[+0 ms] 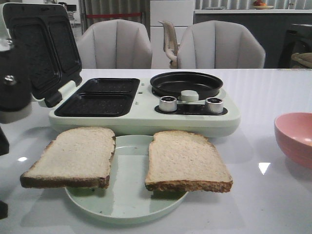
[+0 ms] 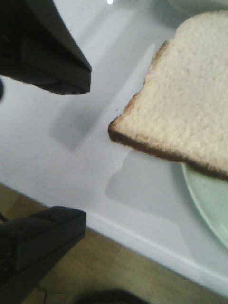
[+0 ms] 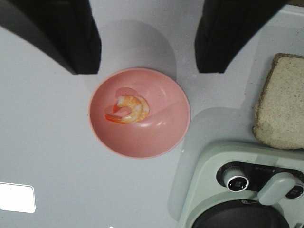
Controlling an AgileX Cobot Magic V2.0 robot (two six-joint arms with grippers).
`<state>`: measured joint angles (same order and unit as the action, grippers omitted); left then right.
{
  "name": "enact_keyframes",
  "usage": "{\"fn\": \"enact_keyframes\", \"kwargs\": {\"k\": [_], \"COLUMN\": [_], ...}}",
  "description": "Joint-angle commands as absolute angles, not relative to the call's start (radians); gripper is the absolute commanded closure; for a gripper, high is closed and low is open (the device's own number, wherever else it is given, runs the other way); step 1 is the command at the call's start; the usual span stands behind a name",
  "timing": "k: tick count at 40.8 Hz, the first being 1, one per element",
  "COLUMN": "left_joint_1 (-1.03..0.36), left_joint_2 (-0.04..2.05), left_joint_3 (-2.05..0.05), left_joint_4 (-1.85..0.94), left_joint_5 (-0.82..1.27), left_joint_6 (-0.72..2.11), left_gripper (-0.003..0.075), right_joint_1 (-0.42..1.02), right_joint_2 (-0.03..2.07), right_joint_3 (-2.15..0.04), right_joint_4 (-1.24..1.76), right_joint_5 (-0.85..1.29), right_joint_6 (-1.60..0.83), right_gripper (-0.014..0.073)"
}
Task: Make breakfast with bread and shrimp
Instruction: 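Reach the left gripper down and grasp the bread slice nearest it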
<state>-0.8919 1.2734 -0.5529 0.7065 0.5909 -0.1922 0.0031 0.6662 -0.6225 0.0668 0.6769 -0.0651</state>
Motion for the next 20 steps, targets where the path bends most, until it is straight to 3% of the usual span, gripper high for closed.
{"fn": "enact_keyframes", "kwargs": {"k": [1,20], "left_joint_1": [-0.935,-0.941], "left_joint_2": [1.309,1.53], "left_joint_3": [-0.577,-0.577], "left_joint_4": [0.995,1.411], "left_joint_5": [0.573,0.558], "left_joint_6": [-0.418,-0.679], "left_gripper": [0.0193,0.0204], "right_joint_1": [0.002,0.002], "right_joint_2": [0.674,0.674], "right_joint_3": [-0.657,-0.657], "right_joint_4": [0.067,0.067], "right_joint_5": [0.614,0.614], "right_joint_6": [-0.067,-0.067], "right_gripper": [0.0057,0.0057]}}
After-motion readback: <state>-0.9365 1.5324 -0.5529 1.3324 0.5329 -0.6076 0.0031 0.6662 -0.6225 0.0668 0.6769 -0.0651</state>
